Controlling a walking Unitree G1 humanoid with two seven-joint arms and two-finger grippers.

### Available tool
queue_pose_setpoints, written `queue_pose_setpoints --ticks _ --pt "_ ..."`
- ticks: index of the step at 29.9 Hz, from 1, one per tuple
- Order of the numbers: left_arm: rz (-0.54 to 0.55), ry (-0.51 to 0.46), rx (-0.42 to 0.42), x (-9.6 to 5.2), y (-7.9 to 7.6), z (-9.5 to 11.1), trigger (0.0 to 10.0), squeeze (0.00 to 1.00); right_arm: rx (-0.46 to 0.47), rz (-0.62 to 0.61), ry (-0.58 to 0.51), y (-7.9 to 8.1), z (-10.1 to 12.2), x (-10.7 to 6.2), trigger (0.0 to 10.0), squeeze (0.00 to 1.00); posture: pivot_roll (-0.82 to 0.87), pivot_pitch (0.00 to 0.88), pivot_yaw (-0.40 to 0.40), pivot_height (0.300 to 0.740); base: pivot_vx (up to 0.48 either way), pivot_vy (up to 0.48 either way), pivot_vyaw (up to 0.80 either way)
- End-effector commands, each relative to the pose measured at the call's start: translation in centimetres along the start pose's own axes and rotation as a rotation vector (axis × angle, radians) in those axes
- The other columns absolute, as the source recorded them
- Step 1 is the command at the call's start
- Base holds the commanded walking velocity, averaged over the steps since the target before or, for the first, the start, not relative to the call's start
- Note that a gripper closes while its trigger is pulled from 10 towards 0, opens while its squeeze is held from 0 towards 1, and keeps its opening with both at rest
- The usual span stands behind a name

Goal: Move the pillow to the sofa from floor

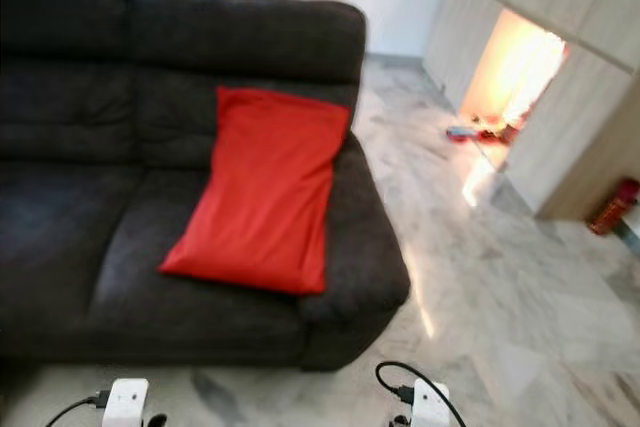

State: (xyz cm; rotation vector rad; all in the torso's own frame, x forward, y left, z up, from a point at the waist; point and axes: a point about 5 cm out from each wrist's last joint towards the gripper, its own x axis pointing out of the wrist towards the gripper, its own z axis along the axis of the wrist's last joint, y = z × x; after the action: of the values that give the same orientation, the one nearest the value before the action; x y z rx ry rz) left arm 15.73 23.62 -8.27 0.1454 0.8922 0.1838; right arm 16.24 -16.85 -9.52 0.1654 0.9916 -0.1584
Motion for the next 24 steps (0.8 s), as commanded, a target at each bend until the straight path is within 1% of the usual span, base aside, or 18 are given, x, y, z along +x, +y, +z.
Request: queue_pose_setpoints --ticks 1,3,4,6,8,10,11,12,13,16,18,21,24 --pt "-0.019 -0.001 -0.012 0.1 -0.9 0.1 10.0 0.00 -0.002 -0.044 0.004 -2.0 -0.3 -0.2 10.0 0.00 0.16 0.000 -0.106 0.740 0.000 0.352 0.00" --pt "-0.019 -0.001 -0.013 0.1 -0.9 0.2 10.0 0.00 -0.003 -0.051 0.008 -2.7 -0.6 -0.4 10.0 0.00 0.16 0.000 -0.106 0.740 0.000 0.352 0.00" --pt "-0.019 -0.001 -0.014 0.1 -1.0 0.2 10.0 0.00 -0.017 -0.051 0.010 -3.0 -0.8 -0.4 10.0 0.00 0.16 0.000 -0.106 0.740 0.000 0.349 0.00" --pt "-0.018 -0.001 -0.015 0.1 -1.0 0.2 10.0 0.00 -0.026 -0.050 0.010 -3.1 -0.9 -0.5 10.0 0.00 0.16 0.000 -0.106 0.740 0.000 0.352 0.00" --pt "-0.019 -0.001 -0.015 0.1 -1.0 0.2 10.0 0.00 -0.025 -0.045 0.005 -3.2 -0.9 -0.5 10.0 0.00 0.16 0.000 -0.105 0.740 0.000 0.356 0.00" --pt "-0.017 -0.001 -0.015 0.1 -1.0 0.2 10.0 0.00 -0.058 -0.028 -0.005 -2.8 -1.1 -0.6 10.0 0.00 0.16 0.000 -0.105 0.740 0.000 0.349 0.74" --pt "-0.017 -0.001 -0.015 0.1 -1.0 0.2 10.0 0.00 -0.061 -0.029 -0.007 -2.7 -1.2 -0.6 10.0 0.00 0.16 0.000 -0.105 0.740 0.000 0.352 0.80" --pt "-0.017 -0.001 -0.016 0.1 -0.9 0.2 10.0 0.00 -0.044 -0.031 -0.007 -2.6 -1.4 -0.6 10.0 0.00 0.16 0.000 -0.105 0.740 0.000 0.352 0.80" --pt "-0.016 -0.001 -0.016 0.1 -0.9 0.2 10.0 0.00 -0.027 -0.023 -0.002 -2.4 -1.7 -0.6 10.0 0.00 0.16 0.000 -0.105 0.740 0.000 0.349 0.00" --pt "-0.016 0.000 -0.016 0.1 -1.0 0.2 10.0 0.00 -0.027 -0.005 0.003 -2.1 -2.2 -0.7 10.0 0.00 0.16 0.000 -0.104 0.740 0.000 0.350 0.00" --pt "-0.016 0.000 -0.017 0.1 -1.0 0.2 10.0 0.00 -0.025 -0.004 0.004 -2.3 -2.4 -0.9 10.0 0.00 0.16 0.000 -0.104 0.740 0.000 0.351 0.00" --pt "-0.016 -0.001 -0.016 0.1 -1.0 0.2 10.0 0.00 -0.048 -0.003 0.000 -2.9 -2.5 -1.0 10.0 0.00 0.16 0.000 -0.104 0.740 0.000 0.350 0.00" --pt "-0.015 -0.001 -0.017 0.1 -1.0 0.2 10.0 0.00 -0.055 0.003 -0.003 -3.0 -2.5 -1.0 10.0 0.00 0.16 0.000 -0.103 0.740 0.000 0.349 0.80"
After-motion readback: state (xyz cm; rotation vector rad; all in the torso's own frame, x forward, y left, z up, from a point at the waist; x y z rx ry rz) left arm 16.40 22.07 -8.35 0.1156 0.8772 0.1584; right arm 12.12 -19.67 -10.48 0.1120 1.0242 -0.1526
